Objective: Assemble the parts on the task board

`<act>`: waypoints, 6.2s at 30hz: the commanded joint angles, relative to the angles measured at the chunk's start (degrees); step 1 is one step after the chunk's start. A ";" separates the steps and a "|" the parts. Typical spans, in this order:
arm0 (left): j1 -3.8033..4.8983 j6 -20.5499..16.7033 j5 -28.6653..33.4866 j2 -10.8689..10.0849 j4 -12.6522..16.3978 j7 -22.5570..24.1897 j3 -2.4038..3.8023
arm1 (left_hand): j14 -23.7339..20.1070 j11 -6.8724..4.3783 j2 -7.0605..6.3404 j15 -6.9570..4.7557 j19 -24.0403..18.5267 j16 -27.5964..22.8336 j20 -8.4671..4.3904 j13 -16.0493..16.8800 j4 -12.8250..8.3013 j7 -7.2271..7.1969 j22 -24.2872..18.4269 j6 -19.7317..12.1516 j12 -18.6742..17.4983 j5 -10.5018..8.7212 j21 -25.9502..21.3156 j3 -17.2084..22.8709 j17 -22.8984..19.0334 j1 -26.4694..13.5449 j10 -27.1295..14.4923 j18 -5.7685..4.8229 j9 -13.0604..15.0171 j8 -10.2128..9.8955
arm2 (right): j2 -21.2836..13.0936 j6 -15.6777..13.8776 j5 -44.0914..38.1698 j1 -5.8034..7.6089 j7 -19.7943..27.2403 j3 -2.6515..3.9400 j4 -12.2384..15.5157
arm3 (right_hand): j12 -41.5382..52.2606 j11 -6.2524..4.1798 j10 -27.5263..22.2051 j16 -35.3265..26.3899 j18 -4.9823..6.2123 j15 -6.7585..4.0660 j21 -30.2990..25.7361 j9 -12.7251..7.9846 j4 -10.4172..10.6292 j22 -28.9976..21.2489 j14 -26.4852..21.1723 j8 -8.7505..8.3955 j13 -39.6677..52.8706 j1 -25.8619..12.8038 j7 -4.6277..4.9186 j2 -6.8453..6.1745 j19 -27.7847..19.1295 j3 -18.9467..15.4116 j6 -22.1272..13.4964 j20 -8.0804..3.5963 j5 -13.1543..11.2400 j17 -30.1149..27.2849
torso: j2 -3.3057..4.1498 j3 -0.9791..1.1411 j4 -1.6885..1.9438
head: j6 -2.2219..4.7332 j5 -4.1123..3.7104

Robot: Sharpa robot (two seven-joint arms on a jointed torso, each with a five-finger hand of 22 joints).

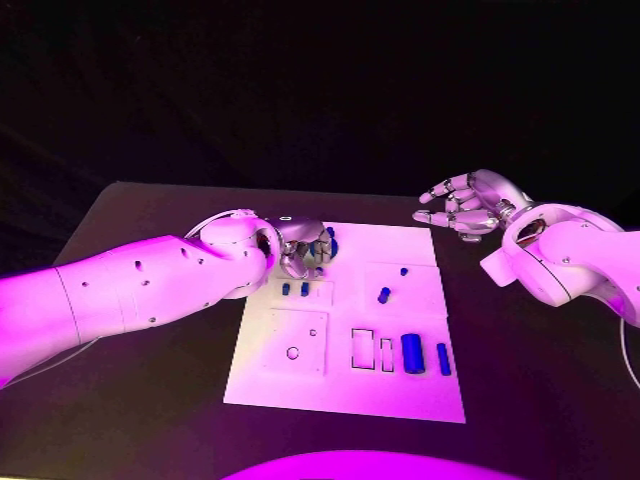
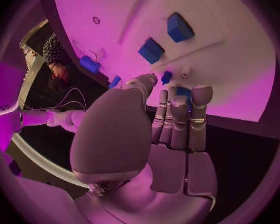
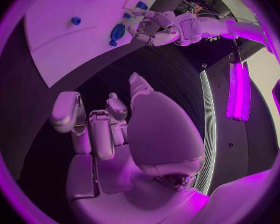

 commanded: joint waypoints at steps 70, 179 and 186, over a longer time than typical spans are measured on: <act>-1.13 -0.29 4.03 -3.76 3.09 0.31 2.93 | 8.15 -1.49 1.28 -1.49 5.03 8.76 -0.97 -1.99 -8.39 -0.18 11.87 9.73 -2.33 -0.45 9.64 11.42 9.98 -0.57 10.34 -2.40 -2.58 -2.06 | 0.14 0.27 -0.03 -0.09 0.86 0.00 -0.16 | -0.02 0.00 -0.02 -0.41 1.12 -0.45 -0.13 -0.12 -0.02 0.02 2.43 0.47 0.08 -0.02 -0.20 0.17 -0.19 0.54 -0.08 -0.13 -0.13 1.68 | -0.24 0.07 0.24 | 0.63 0.10; -1.19 7.27 5.95 -3.46 -0.53 -1.34 2.77 | 8.40 -1.94 1.21 -1.82 4.89 9.19 -1.16 -1.67 -9.06 -0.64 12.01 10.99 -3.35 -1.29 9.62 11.22 10.36 -2.70 11.78 -2.39 -2.20 -2.66 | 0.29 0.73 0.02 -0.23 0.67 -0.01 -0.17 | -0.06 -0.07 0.23 -0.55 1.14 -0.53 -0.49 -0.24 -0.04 -0.18 2.47 0.67 -0.10 -0.13 -0.26 0.13 -0.14 0.73 -0.06 -0.21 -0.15 1.61 | -0.08 -0.01 0.09 | 0.00 0.14; -1.20 7.00 6.26 -3.47 -0.30 -1.34 2.77 | 8.51 -1.82 1.05 -1.69 5.03 9.33 -1.07 -1.56 -9.50 -0.33 12.24 9.46 -3.88 -1.30 9.74 11.32 10.46 -3.01 11.87 -2.46 -2.52 -4.11 | 0.38 1.02 0.12 -0.25 0.67 -0.01 -0.35 | -0.06 -0.07 0.23 -0.55 1.14 -0.53 -0.49 -0.24 -0.04 -0.18 2.47 0.67 -0.10 -0.13 -0.26 0.13 -0.14 0.73 -0.06 -0.21 -0.15 1.61 | -0.11 -0.03 0.11 | 0.06 0.20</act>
